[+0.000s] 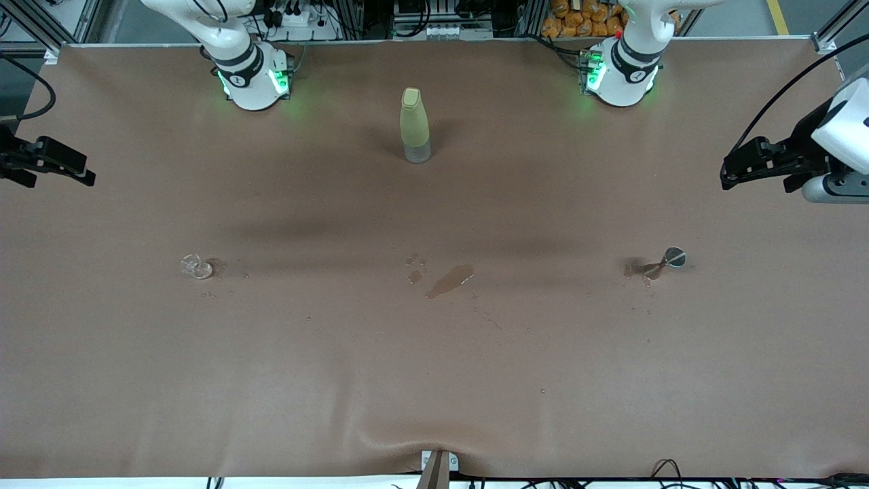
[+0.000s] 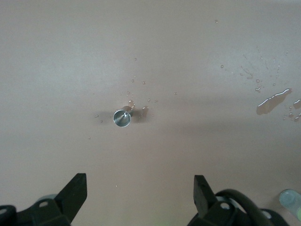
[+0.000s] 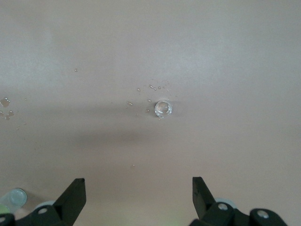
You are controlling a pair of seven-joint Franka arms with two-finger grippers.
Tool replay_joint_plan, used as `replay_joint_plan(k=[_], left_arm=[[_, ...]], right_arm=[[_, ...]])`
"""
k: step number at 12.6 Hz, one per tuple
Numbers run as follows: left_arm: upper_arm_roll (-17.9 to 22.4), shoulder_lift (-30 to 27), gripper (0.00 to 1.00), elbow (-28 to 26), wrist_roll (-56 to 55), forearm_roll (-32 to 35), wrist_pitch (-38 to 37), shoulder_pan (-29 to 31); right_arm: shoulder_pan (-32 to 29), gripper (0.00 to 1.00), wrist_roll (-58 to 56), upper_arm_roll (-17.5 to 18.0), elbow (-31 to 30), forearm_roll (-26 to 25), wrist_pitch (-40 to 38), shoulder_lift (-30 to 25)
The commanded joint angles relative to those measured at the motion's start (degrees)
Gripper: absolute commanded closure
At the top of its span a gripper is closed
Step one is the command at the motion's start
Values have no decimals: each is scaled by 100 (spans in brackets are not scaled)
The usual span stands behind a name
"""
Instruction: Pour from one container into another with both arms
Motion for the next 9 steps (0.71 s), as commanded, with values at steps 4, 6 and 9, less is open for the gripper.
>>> replay_joint_plan(k=[4,6,9], left_arm=[[-14,7,0,98,71,26,-76,32],[-14,7,0,98,71,17,-76,32],[-5,7,0,98,80,17,-76,40]], right_arm=[[-45,0,352,18,-33,-118,-20,-72],[-71,0,369,18,28,-109,-20,-63],[-72,0,369,18,99,-109,-29,-1]])
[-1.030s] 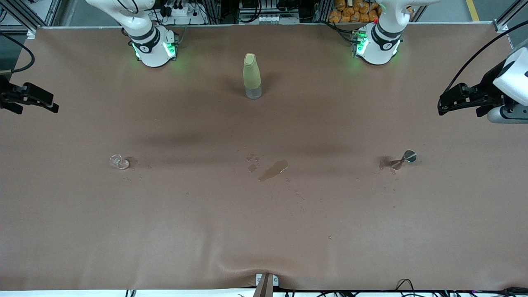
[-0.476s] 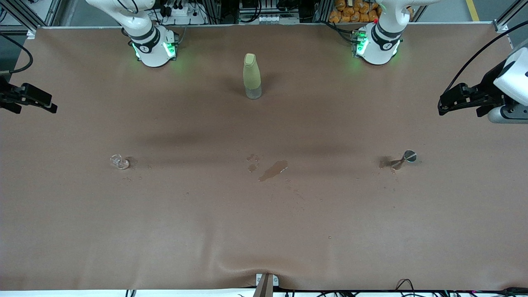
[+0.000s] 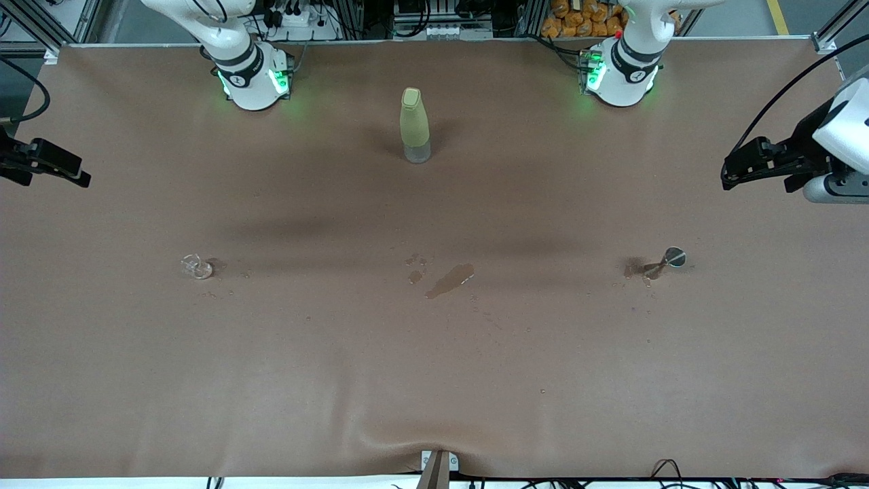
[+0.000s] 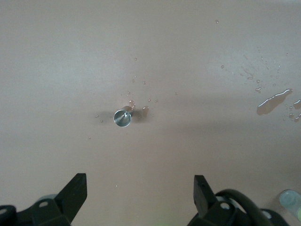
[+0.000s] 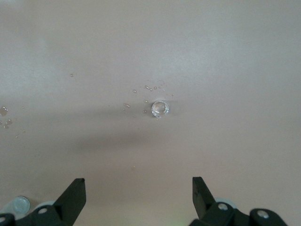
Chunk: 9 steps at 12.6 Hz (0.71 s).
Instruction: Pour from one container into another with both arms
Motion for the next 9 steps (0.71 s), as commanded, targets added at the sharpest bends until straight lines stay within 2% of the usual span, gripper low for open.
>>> replay_joint_plan(k=[1,9], left_arm=[[-12,7,0,98,80,26,-76,25],[6,7,0,98,299,61,-76,51]], right_arm=[[-40,0,102,36,74,-87,-32,-1],[-31,0,58,36,91,-87,-23,-1]])
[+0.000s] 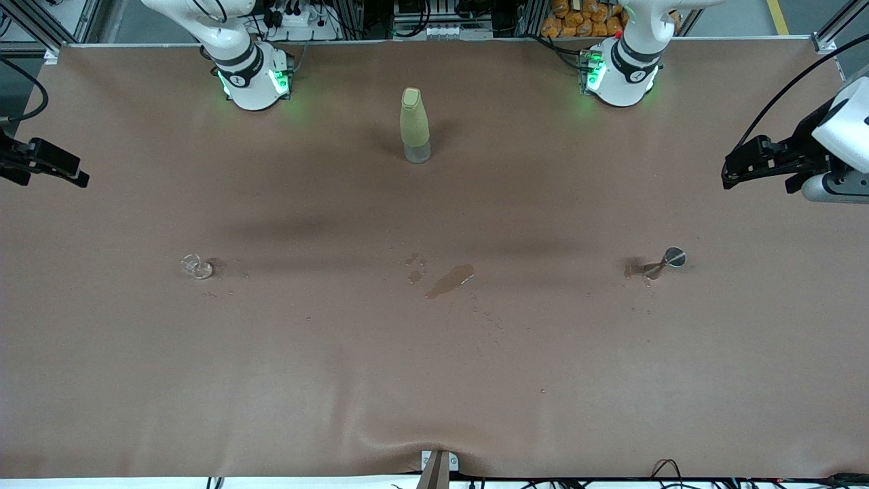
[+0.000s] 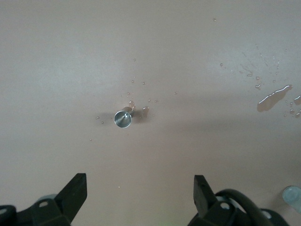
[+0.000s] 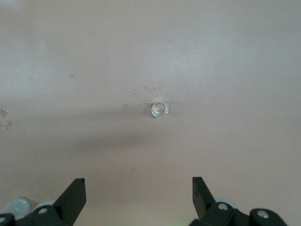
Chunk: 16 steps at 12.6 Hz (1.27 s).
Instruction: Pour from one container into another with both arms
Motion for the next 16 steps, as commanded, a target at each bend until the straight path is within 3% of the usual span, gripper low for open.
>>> replay_joint_plan(k=[1,16], left_arm=[[49,7,0,94,168,52,-76,108],[111,174,0,59,2198,-106,-68,1092]], right_arm=[[-31,0,54,37,79,-84,-28,-1],[-189,0,27,28,79,-84,-45,-1]])
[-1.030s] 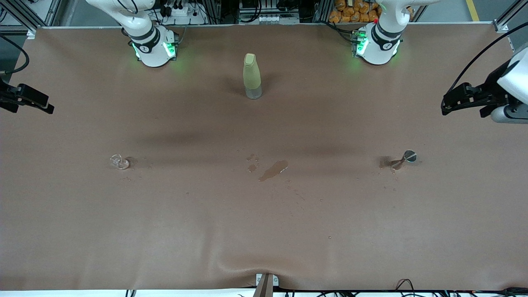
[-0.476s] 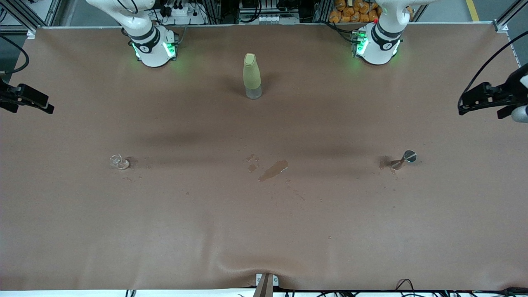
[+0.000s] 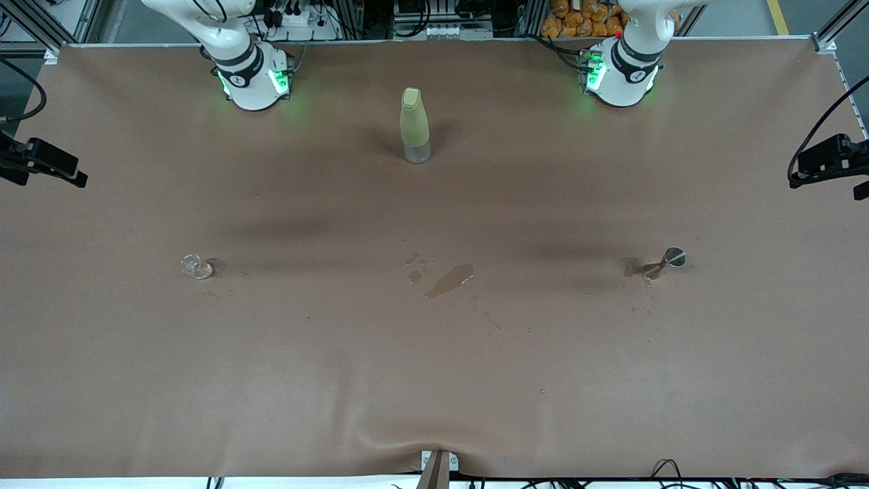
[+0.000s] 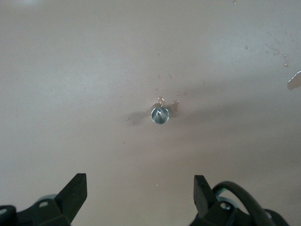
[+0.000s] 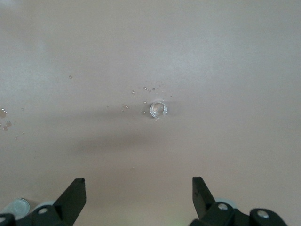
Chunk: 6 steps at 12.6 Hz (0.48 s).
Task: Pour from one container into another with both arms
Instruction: 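Lower the left gripper toward the steel jigger while the right gripper reaches the beaker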
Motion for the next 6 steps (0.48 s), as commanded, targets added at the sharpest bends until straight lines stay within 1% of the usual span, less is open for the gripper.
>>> replay_joint_plan(k=[1,3,6], left_arm=[[-25,129,0,80,397,-200,-64,224],[-25,252,0,88,819,-498,-46,426],[-25,498,0,88,1592,-824,-46,742]], right_arm=[[-195,0,-8,39,75,-75,-39,-1],[-274,0,-122,39,75,-75,-48,-10],[-589,0,-1086,39,58,-66,-48,-10]])
